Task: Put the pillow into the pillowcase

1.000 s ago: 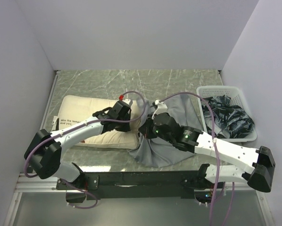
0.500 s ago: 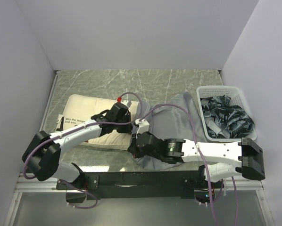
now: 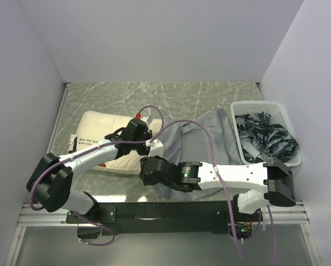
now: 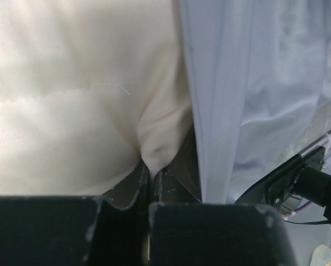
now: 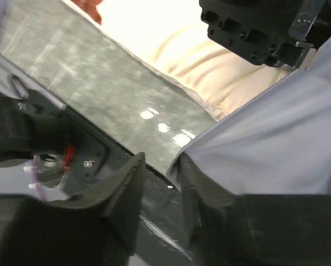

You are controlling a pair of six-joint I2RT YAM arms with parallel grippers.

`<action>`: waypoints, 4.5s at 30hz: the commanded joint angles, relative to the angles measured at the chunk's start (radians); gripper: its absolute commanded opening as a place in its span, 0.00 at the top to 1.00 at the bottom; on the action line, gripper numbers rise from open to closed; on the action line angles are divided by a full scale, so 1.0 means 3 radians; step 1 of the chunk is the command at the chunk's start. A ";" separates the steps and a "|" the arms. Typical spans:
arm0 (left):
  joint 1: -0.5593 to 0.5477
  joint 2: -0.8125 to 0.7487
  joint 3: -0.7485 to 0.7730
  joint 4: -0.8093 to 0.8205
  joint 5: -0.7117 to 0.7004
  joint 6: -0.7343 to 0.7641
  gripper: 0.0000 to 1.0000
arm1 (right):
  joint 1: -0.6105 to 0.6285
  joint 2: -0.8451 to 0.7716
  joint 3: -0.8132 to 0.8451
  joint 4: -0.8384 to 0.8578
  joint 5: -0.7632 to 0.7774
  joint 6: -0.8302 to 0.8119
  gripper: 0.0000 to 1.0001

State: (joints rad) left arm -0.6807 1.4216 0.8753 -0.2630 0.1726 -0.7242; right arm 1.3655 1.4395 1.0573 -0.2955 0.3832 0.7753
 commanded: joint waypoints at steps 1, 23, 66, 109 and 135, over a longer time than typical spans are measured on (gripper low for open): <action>-0.0017 -0.0014 -0.0263 0.0610 0.0411 -0.0178 0.99 | -0.0021 0.0014 0.0010 0.0024 0.0073 -0.0008 0.50; -0.0027 -0.0198 -0.0872 0.1122 0.0391 -0.0388 0.99 | -0.2094 -0.1235 -0.0697 0.0197 -0.0570 -0.0150 0.40; -0.0640 -0.0280 -0.0647 0.1060 0.0447 0.0108 0.99 | -0.2455 0.1394 0.2023 -0.0733 -0.0837 -0.0826 0.98; 0.0060 -0.0330 0.0156 0.0008 -0.1055 -0.0347 0.13 | -0.2492 -0.0579 -0.0097 -0.0140 -0.0609 -0.0585 0.26; -0.0896 0.0200 -0.0029 0.0227 -0.2835 0.0159 0.40 | -0.1883 -0.0426 -0.0845 -0.0160 0.0016 -0.0447 0.77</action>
State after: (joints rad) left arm -0.9527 1.4273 0.8051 -0.2901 -0.5819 -0.7090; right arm 0.7898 1.3128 0.7937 -0.3424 0.3569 0.6323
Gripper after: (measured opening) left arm 0.862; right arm 0.345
